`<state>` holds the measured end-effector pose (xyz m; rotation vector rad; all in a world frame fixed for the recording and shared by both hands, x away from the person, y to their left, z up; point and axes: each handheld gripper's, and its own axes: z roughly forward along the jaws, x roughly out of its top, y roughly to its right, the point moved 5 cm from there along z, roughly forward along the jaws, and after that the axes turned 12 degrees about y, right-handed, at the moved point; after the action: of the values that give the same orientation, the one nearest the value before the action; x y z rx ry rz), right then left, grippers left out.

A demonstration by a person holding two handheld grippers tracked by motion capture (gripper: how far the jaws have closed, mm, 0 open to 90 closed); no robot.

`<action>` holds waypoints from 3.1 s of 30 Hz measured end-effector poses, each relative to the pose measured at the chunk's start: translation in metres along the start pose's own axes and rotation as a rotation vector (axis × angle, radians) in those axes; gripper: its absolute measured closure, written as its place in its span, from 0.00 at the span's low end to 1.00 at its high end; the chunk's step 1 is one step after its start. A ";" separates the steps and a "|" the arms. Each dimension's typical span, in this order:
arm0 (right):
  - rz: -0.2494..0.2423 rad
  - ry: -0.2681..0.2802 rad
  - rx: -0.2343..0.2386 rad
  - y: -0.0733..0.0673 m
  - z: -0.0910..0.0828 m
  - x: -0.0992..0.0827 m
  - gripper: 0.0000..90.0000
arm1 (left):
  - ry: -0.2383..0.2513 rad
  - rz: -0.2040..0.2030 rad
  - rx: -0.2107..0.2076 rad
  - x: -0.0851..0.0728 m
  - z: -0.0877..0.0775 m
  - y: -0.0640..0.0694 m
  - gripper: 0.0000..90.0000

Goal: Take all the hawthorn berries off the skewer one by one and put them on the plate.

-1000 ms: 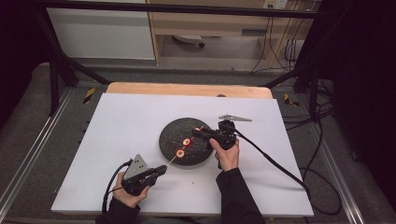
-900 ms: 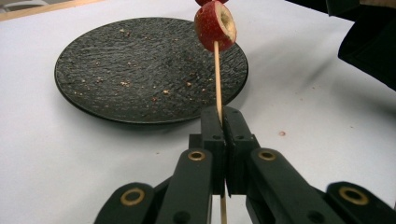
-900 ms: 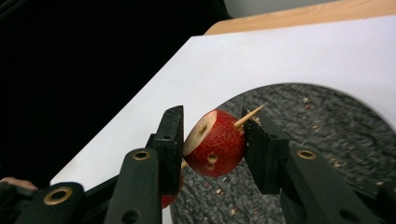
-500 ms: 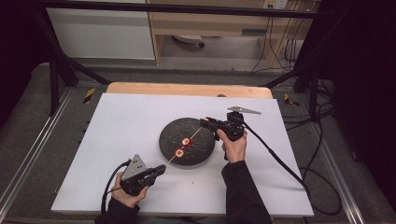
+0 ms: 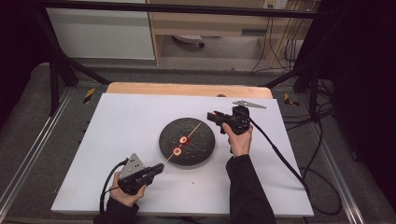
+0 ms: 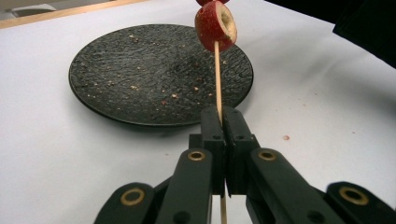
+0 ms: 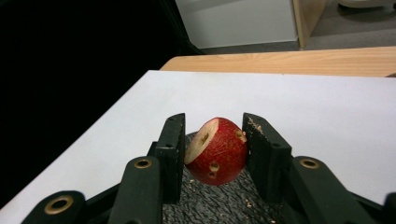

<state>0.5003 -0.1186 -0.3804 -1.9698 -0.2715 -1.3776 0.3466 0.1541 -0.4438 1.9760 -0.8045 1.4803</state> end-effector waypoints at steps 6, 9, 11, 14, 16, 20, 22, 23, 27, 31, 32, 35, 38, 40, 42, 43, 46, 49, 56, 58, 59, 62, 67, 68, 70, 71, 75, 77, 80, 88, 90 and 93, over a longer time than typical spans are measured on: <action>-0.009 -0.041 -0.006 0.001 0.011 -0.015 0.68 | 0.001 -0.006 0.005 0.000 -0.001 -0.002 0.98; -0.013 -0.075 -0.003 0.001 0.019 -0.030 0.68 | -0.001 -0.007 0.008 0.000 0.000 -0.003 0.98; -0.018 -0.097 0.000 0.000 0.025 -0.040 0.68 | -0.002 -0.009 0.008 0.000 0.000 -0.003 0.98; -0.025 -0.134 -0.003 0.000 0.032 -0.055 0.68 | -0.002 -0.013 0.011 -0.001 0.000 -0.004 0.98; -0.029 -0.156 -0.003 0.000 0.035 -0.065 0.68 | -0.004 -0.014 0.012 -0.001 0.000 -0.005 0.98; -0.037 -0.197 -0.006 0.000 0.040 -0.080 0.68 | -0.004 -0.015 0.013 -0.001 0.000 -0.005 0.98; -0.050 -0.216 -0.005 0.000 0.043 -0.088 0.68 | -0.005 -0.015 0.013 -0.001 0.000 -0.005 0.98; -0.053 -0.222 -0.006 0.001 0.043 -0.090 0.68 | -0.006 -0.015 0.013 -0.001 0.000 -0.005 0.98; -0.068 -0.242 -0.008 0.001 0.045 -0.097 0.68 | -0.009 -0.015 0.012 -0.002 0.001 -0.004 0.98; -0.081 -0.256 -0.006 0.001 0.046 -0.102 0.68 | -0.010 -0.013 0.011 -0.002 0.001 -0.004 0.98; -0.083 -0.261 -0.008 0.001 0.046 -0.104 0.68 | -0.011 -0.012 0.010 -0.002 0.001 -0.004 0.98; -0.088 -0.264 -0.007 0.001 0.046 -0.105 0.66 | -0.012 -0.012 0.010 -0.002 0.002 -0.004 0.98; -0.090 -0.262 -0.005 0.001 0.044 -0.102 0.61 | -0.012 -0.011 0.010 -0.002 0.002 -0.004 0.98; -0.095 -0.251 -0.002 -0.001 0.042 -0.098 0.58 | -0.012 -0.011 0.009 -0.002 0.002 -0.004 0.98; -0.100 -0.238 0.003 -0.004 0.038 -0.093 0.53 | -0.012 -0.011 0.009 -0.002 0.002 -0.004 0.98; -0.105 -0.234 0.009 -0.005 0.037 -0.091 0.51 | -0.012 -0.010 0.009 -0.002 0.001 -0.004 0.98; -0.123 -0.220 0.018 -0.010 0.029 -0.083 0.41 | -0.012 -0.008 0.009 -0.002 0.002 -0.003 0.98; -0.129 -0.207 0.041 -0.016 0.022 -0.077 0.28 | -0.014 -0.009 0.009 -0.002 0.002 -0.003 0.98; -0.146 -0.224 0.097 -0.032 0.005 -0.073 0.11 | -0.016 -0.007 0.009 -0.003 0.003 -0.003 0.98; -0.152 -0.227 0.111 -0.036 0.001 -0.073 0.08 | -0.018 -0.007 0.008 -0.003 0.004 -0.002 0.98; -0.153 -0.226 0.118 -0.039 -0.001 -0.073 0.07 | -0.018 -0.008 0.008 -0.004 0.004 -0.002 0.98; -0.149 -0.220 0.135 -0.045 -0.008 -0.074 0.05 | -0.022 -0.005 0.005 -0.004 0.005 -0.001 0.98; -0.148 -0.211 0.170 -0.055 -0.016 -0.076 0.05 | -0.029 0.000 -0.004 -0.006 0.007 0.002 0.98; -0.150 -0.210 0.177 -0.057 -0.018 -0.076 0.05 | -0.030 0.001 -0.007 -0.006 0.008 0.003 0.98; -0.150 -0.212 0.185 -0.059 -0.020 -0.079 0.05 | -0.034 0.005 -0.013 -0.007 0.009 0.005 0.98; -0.147 -0.208 0.190 -0.060 -0.021 -0.080 0.06 | -0.036 0.008 -0.016 -0.007 0.009 0.006 0.98; -0.130 -0.187 0.201 -0.061 -0.023 -0.085 0.11 | -0.044 0.012 -0.028 -0.009 0.011 0.010 0.98; -0.126 -0.189 0.200 -0.059 -0.023 -0.086 0.14 | -0.048 0.018 -0.035 -0.010 0.012 0.013 0.98; -0.116 -0.184 0.203 -0.058 -0.024 -0.087 0.20 | -0.051 0.024 -0.042 -0.011 0.013 0.016 0.98; -0.072 -0.147 0.200 -0.055 -0.026 -0.086 0.38 | -0.059 0.037 -0.063 -0.012 0.016 0.023 0.98; -0.072 -0.144 0.199 -0.054 -0.026 -0.087 0.41 | -0.059 0.036 -0.066 -0.012 0.016 0.024 0.98; -0.062 -0.144 0.197 -0.053 -0.026 -0.088 0.45 | -0.063 0.041 -0.074 -0.013 0.017 0.027 0.98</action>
<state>0.4170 -0.0781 -0.4309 -1.9111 -0.5189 -1.1997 0.3350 0.1256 -0.4587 1.9705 -0.9193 1.3965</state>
